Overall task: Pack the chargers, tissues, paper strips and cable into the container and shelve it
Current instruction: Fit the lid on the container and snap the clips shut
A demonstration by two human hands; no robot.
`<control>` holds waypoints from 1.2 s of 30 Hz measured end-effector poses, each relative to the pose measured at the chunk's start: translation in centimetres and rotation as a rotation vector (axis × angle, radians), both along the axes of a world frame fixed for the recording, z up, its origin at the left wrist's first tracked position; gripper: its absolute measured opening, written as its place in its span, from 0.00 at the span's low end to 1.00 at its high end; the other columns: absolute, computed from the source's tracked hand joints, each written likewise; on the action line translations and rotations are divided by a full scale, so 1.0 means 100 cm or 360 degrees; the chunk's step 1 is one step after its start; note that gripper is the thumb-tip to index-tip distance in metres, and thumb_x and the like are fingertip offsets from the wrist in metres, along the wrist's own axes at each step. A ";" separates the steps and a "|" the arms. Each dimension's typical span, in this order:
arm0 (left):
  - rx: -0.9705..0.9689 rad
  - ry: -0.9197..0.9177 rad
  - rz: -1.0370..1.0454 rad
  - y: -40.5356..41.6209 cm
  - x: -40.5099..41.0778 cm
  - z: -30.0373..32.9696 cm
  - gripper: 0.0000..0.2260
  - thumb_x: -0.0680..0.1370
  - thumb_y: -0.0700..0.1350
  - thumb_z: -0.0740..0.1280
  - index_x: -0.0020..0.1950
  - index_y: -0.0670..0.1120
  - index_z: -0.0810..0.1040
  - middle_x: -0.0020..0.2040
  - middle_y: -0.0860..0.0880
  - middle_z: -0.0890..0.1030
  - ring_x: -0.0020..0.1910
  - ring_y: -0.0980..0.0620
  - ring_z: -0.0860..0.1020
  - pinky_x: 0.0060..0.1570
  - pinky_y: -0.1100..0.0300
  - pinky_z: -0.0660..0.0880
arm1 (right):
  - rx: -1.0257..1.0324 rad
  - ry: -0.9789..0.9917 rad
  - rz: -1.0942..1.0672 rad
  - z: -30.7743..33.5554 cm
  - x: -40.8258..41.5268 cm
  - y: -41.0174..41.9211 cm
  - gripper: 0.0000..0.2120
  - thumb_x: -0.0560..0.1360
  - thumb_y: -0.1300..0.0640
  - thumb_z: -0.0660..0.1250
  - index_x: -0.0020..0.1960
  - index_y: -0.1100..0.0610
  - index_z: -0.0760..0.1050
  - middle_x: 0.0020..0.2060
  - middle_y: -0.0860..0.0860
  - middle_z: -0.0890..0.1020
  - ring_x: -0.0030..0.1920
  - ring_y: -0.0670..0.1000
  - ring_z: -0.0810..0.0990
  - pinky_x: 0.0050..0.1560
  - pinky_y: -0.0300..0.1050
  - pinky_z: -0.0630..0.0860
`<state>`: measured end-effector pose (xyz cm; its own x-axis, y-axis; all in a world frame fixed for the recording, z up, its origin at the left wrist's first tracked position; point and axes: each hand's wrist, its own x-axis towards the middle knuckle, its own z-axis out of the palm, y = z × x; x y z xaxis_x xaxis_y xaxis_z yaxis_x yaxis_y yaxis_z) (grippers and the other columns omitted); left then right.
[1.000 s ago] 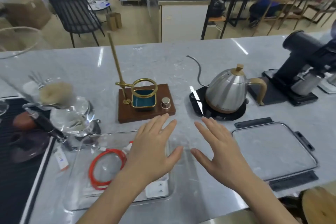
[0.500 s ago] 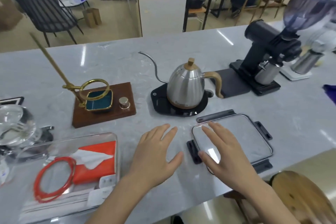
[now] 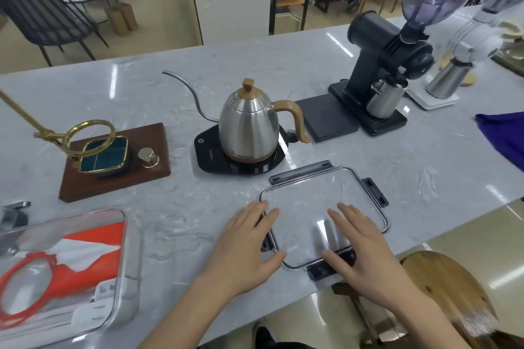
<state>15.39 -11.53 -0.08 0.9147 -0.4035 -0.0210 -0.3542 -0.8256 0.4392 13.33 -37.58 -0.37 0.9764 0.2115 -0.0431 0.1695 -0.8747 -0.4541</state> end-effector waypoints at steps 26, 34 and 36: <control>0.0338 0.0099 -0.0208 -0.018 -0.013 -0.040 0.45 0.73 0.75 0.52 0.79 0.56 0.35 0.77 0.52 0.28 0.73 0.52 0.23 0.75 0.49 0.34 | -0.0498 0.0007 0.0245 -0.054 -0.016 -0.023 0.47 0.70 0.24 0.48 0.80 0.48 0.42 0.80 0.53 0.43 0.79 0.58 0.39 0.74 0.62 0.41; 0.0305 0.0161 -0.0255 -0.017 -0.029 -0.038 0.54 0.65 0.80 0.57 0.78 0.58 0.33 0.77 0.54 0.26 0.73 0.53 0.23 0.74 0.52 0.31 | -0.0092 -0.0506 0.0108 -0.077 -0.039 -0.026 0.25 0.79 0.42 0.58 0.75 0.47 0.65 0.75 0.53 0.66 0.76 0.58 0.61 0.71 0.61 0.60; 0.0254 0.0122 -0.0241 -0.015 -0.037 -0.040 0.52 0.65 0.79 0.59 0.78 0.59 0.35 0.78 0.55 0.29 0.74 0.54 0.25 0.75 0.53 0.32 | -0.0025 -0.0644 0.0100 -0.085 -0.046 -0.029 0.26 0.74 0.55 0.64 0.72 0.47 0.68 0.73 0.53 0.70 0.74 0.58 0.65 0.68 0.60 0.64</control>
